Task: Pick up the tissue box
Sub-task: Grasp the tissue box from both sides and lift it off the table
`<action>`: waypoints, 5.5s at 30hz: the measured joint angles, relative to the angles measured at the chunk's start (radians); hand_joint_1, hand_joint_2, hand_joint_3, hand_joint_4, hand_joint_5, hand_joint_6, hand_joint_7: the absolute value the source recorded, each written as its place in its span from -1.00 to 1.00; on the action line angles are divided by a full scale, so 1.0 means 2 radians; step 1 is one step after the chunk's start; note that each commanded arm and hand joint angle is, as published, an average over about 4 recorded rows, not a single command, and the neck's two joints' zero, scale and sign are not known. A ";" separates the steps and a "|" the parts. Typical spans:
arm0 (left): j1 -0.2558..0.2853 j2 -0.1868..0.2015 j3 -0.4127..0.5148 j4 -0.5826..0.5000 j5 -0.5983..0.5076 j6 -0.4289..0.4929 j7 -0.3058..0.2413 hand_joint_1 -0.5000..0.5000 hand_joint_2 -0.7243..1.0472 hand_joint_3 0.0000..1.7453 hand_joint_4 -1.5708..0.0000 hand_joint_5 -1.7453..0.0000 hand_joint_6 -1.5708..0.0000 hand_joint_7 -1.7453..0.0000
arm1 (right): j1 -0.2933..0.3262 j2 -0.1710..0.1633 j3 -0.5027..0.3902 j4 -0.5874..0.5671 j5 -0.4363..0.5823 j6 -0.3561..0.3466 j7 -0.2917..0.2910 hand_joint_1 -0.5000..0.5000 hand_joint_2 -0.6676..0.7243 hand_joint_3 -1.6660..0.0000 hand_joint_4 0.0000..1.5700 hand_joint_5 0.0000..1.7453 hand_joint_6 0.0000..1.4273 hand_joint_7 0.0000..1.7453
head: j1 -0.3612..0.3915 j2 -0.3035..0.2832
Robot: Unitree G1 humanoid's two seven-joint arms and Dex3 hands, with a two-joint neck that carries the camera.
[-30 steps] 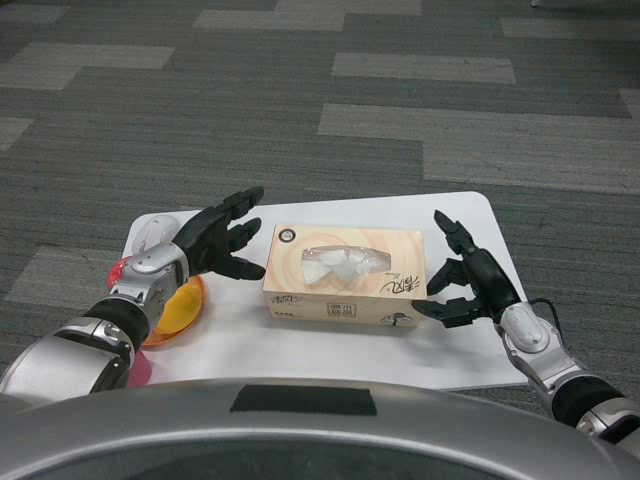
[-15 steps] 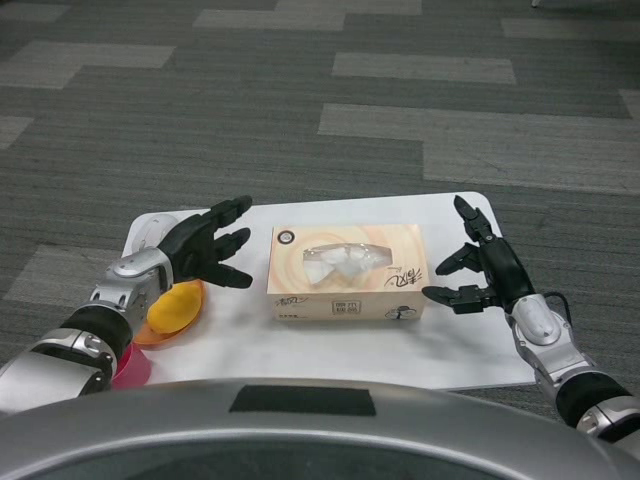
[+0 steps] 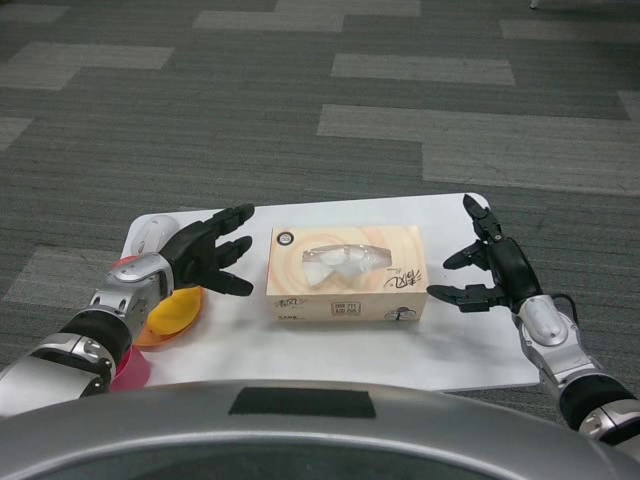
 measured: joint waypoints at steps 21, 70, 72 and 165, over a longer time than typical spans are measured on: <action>0.000 -0.002 -0.015 0.000 0.017 0.000 0.000 1.00 1.00 -0.80 1.00 1.00 1.00 1.00 | -0.021 0.008 0.013 0.047 0.001 0.004 0.051 -0.83 -0.45 0.52 -1.00 -1.00 -1.00 -1.00 | 0.002 0.004; -0.032 -0.042 -0.051 0.065 0.087 -0.022 0.039 1.00 1.00 -0.80 1.00 1.00 1.00 1.00 | -0.106 0.030 0.130 0.156 0.006 0.028 0.076 -0.83 -0.39 0.52 -1.00 -1.00 -1.00 -1.00 | -0.002 -0.009; -0.033 -0.043 -0.052 0.066 0.087 -0.023 0.041 1.00 1.00 -0.80 1.00 1.00 1.00 1.00 | -0.106 0.030 0.131 0.156 0.006 0.028 0.075 -0.83 -0.43 0.52 -1.00 -1.00 -1.00 -1.00 | -0.002 -0.009; -0.023 -0.062 -0.060 0.051 -0.094 -0.104 0.090 1.00 1.00 -0.80 1.00 1.00 1.00 1.00 | -0.109 0.022 0.133 0.122 0.009 0.029 0.044 -0.92 -0.55 0.52 -1.00 -0.89 -1.00 -1.00 | 0.003 -0.003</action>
